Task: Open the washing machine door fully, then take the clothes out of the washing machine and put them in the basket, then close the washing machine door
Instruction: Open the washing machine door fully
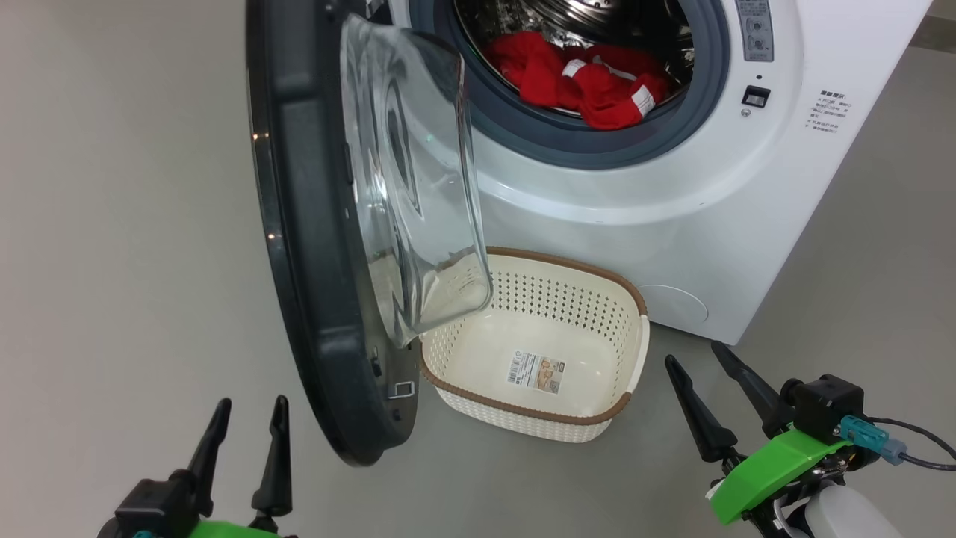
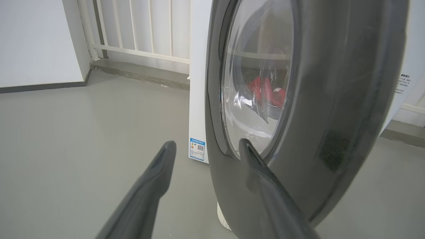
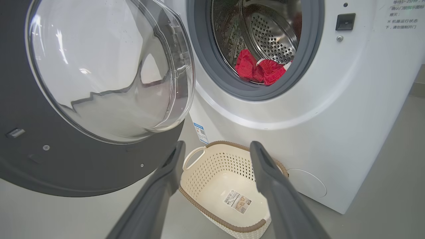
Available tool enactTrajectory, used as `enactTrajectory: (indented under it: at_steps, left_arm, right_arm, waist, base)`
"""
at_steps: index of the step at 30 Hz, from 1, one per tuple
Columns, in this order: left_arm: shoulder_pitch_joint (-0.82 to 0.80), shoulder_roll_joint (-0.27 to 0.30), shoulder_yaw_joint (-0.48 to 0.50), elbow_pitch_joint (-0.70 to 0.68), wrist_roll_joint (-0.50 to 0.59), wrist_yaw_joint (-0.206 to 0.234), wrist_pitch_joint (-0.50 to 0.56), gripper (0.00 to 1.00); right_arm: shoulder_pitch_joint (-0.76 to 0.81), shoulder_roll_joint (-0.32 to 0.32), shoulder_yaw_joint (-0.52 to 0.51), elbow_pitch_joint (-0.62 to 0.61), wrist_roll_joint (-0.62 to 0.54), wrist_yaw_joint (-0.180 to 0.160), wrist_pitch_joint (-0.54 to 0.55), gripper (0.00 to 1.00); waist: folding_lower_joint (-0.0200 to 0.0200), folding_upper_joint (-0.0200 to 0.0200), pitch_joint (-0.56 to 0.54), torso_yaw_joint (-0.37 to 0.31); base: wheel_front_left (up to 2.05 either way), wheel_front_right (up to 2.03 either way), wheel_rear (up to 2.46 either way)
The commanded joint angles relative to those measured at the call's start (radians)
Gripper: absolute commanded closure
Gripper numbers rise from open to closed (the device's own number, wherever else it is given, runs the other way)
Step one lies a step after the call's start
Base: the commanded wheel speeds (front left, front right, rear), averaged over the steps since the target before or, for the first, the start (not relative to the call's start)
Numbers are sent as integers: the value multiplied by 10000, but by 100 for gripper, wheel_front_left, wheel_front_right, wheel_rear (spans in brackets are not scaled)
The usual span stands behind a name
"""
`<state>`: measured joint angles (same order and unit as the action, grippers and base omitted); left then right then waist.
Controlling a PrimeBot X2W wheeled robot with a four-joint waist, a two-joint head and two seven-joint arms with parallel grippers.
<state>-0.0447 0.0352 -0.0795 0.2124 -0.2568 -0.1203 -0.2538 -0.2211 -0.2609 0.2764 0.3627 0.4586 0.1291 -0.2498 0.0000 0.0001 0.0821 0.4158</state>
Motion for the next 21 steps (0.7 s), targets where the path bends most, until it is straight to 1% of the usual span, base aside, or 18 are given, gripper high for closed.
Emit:
enactTrajectory:
  at_steps: [1,3,4,5,6,9,13,17,20,21]
  left_arm:
    - [-84,150,314,-244,23,0,-80,0]
    - [-81,150,370,-381,69,20,-80,0]
    - [-90,150,425,-491,97,36,-80,18]
    - [-110,150,499,-644,112,61,-80,62]
    - [-137,150,576,-835,105,83,-80,100]
    - [-277,150,805,-1612,120,150,-80,100]
    - [-525,150,852,-3095,237,223,-80,100]
    - [-593,150,486,-4557,275,324,-80,100]
    - [-500,150,-42,-5281,303,349,-80,100]
    - [-500,150,-42,-5281,303,349,-80,100]
  right_arm:
    - [182,-35,124,-284,-184,16,-120,0]
    - [214,-34,71,-275,-238,16,-120,0]
    - [223,-28,53,-286,-254,16,-120,0]
    - [233,-29,44,-288,-279,16,-120,0]
    - [239,-29,34,-302,-306,16,-120,0]
    - [282,-34,-16,-352,-379,16,-120,0]
    - [331,-55,-117,-437,-439,16,-120,0]
    - [331,-52,-161,-527,-539,16,-120,0]
    - [315,-40,-167,-578,-580,16,-120,0]
    - [315,-40,-167,-578,-580,16,-120,0]
  waist:
    - [0,-1,-31,21]
    - [0,-1,-65,42]
    - [0,-1,-75,52]
    - [0,-1,-89,61]
    - [0,-1,-105,72]
    - [0,-1,-157,102]
    - [0,-1,-212,132]
    - [0,-1,-227,105]
    - [0,-1,-210,67]
    - [0,-1,-210,67]
  base:
    - [0,0,0]
    - [0,0,0]
    - [0,0,0]
    - [0,0,0]
    - [0,0,0]
    - [0,0,0]
    - [0,0,0]
    - [0,0,0]
    - [0,0,0]
    - [0,0,0]
